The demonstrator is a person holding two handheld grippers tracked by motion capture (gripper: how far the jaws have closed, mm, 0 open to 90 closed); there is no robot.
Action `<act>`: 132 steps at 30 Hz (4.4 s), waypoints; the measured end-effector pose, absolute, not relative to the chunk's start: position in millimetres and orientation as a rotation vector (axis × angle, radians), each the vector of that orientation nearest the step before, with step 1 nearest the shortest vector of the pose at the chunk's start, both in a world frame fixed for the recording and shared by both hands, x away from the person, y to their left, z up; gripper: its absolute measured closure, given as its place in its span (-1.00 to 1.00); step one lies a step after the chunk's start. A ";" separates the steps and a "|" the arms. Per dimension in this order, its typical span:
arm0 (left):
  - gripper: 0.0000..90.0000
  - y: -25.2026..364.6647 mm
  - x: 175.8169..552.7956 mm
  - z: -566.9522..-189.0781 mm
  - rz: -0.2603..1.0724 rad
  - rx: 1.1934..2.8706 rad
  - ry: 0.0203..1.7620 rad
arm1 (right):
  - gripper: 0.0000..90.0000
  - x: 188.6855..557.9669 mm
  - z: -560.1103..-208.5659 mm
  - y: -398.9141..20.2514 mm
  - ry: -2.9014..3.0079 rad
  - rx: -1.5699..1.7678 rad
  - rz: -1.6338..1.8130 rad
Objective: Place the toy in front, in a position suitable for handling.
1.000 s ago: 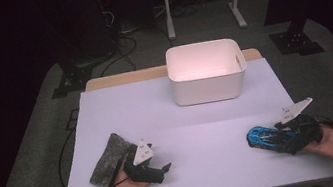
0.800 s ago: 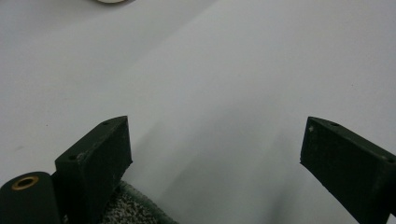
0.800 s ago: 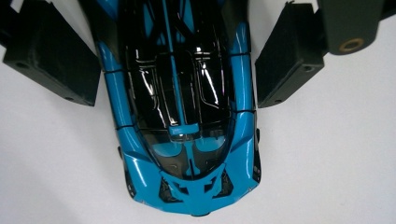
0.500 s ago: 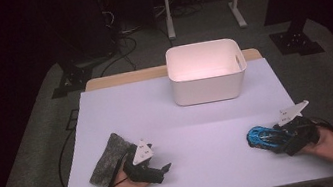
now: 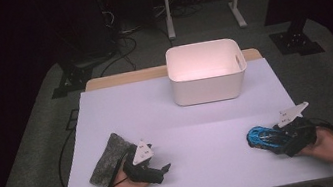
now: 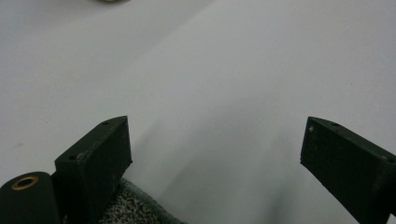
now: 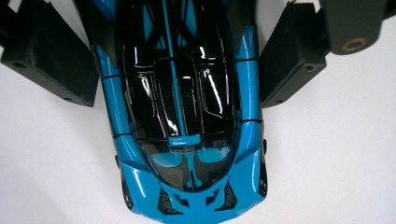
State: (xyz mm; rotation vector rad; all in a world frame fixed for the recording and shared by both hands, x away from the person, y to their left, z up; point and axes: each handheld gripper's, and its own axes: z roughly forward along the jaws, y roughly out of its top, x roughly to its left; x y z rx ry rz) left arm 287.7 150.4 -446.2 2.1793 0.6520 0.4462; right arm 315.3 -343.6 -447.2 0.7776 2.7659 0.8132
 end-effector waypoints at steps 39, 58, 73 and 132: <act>-0.82 155.1 287.5 -443.3 0.449 2.164 0.663 | -0.44 309.5 -437.1 -345.5 2.804 0.778 0.831; -0.83 159.3 287.0 -441.6 0.454 2.148 0.670 | -0.44 310.7 -386.8 -292.8 2.840 0.532 0.923; -0.82 168.4 285.3 -436.9 0.467 2.129 0.676 | -0.44 320.3 -374.2 -180.2 2.963 0.215 0.916; -0.59 233.3 299.7 -404.3 0.478 2.262 0.585 | -0.62 310.6 -428.8 -180.9 2.861 0.370 1.209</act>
